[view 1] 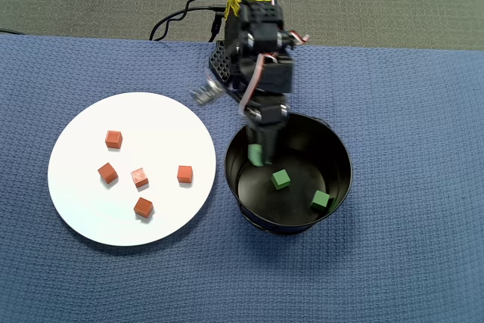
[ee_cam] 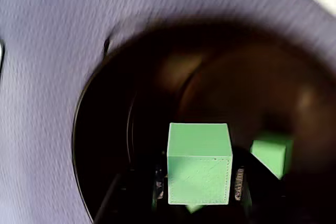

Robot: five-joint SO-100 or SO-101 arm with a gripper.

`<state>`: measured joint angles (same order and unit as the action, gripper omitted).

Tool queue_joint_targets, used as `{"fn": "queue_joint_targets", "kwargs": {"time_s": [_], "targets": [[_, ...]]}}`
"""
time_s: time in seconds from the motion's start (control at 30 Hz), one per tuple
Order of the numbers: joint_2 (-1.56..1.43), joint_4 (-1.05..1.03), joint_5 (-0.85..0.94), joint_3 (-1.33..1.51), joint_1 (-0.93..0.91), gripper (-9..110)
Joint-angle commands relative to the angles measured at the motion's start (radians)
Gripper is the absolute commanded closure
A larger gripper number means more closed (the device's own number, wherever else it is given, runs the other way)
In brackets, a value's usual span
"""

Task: Pick up the green cubes from the white plate and place them in the black recipient

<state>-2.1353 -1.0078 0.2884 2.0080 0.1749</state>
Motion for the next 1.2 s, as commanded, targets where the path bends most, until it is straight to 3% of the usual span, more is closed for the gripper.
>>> {"fn": "queue_joint_targets", "kwargs": {"time_s": [0.0,0.03,0.13,0.2,0.27,0.5,0.77,1.0,1.17], "targets": [[0.032,0.060,-0.091,-0.021,0.149,102],[0.043,0.037,-0.091,-0.048,0.173,99],[0.061,-0.098,-0.055,-0.140,0.221,62],[0.032,-0.166,-0.021,-0.187,0.204,58],[-0.011,-0.225,0.018,-0.241,0.141,63],[-0.262,-0.339,0.040,-0.261,-0.235,101],[-0.776,-0.160,-0.132,0.359,-0.477,102],[-0.969,-0.161,-0.249,0.716,-0.437,102],[-0.979,-0.037,-0.172,0.899,-0.439,102]]}}
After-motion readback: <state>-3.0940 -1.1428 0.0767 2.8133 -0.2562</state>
